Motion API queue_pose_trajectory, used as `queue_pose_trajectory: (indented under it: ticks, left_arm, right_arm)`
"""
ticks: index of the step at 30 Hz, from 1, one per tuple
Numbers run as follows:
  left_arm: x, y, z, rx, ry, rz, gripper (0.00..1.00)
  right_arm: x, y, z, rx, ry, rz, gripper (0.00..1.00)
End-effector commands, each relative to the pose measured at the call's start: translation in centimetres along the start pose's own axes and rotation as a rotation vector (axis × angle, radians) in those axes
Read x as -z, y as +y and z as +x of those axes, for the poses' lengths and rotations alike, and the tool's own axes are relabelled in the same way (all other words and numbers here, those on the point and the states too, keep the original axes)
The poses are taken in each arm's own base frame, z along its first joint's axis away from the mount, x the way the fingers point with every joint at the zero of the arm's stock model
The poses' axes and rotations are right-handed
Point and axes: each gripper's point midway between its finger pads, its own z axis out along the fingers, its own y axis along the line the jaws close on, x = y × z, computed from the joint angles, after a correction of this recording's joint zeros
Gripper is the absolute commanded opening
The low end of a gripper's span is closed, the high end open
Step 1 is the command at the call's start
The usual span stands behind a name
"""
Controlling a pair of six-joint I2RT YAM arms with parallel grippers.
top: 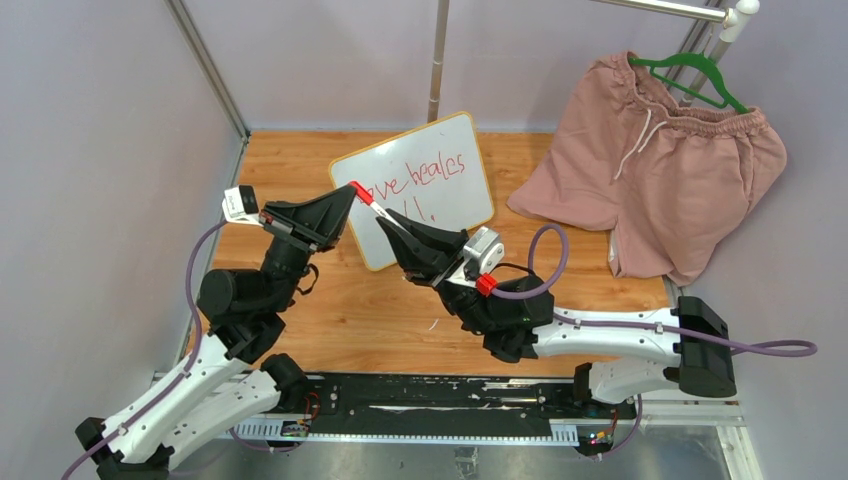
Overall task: Write a sentence on the whiteboard
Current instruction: Close the whiteboard marker at the center of the board.
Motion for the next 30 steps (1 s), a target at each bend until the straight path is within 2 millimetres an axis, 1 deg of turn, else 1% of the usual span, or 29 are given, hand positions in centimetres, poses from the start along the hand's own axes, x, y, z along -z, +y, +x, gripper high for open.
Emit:
queue_pose_trajectory:
  ticks: [1,5,10,15,21,30]
  left_arm:
    - [0.1,-0.7,2.4,0.008,0.130,0.038,0.00]
    - [0.0,-0.7,2.5,0.003,0.134,0.041,0.00]
    - [0.4,-0.6,1.5,-0.004,0.085,0.033,0.00]
    - [0.5,-1.0,1.0,-0.014,0.063,0.041,0.05]
    - [0.5,-0.9,1.1,-0.013,0.065,0.038,0.10]
    - [0.3,-1.1,0.9,-0.013,0.059,0.040,0.17]
  right_arm:
    - [-1.1,0.3,0.2,-0.015,0.003,-0.024,0.00]
    - [-1.0,0.4,0.1,-0.017,0.000,-0.032,0.00]
    - [-0.7,0.2,-0.5,-0.026,-0.012,-0.033,0.00]
    - [-0.6,0.3,-0.8,-0.033,-0.016,-0.040,0.00]
    - [-0.5,0.3,-0.6,-0.037,-0.013,-0.044,0.00]
    - [-0.4,0.2,-0.9,-0.038,-0.018,-0.045,0.00]
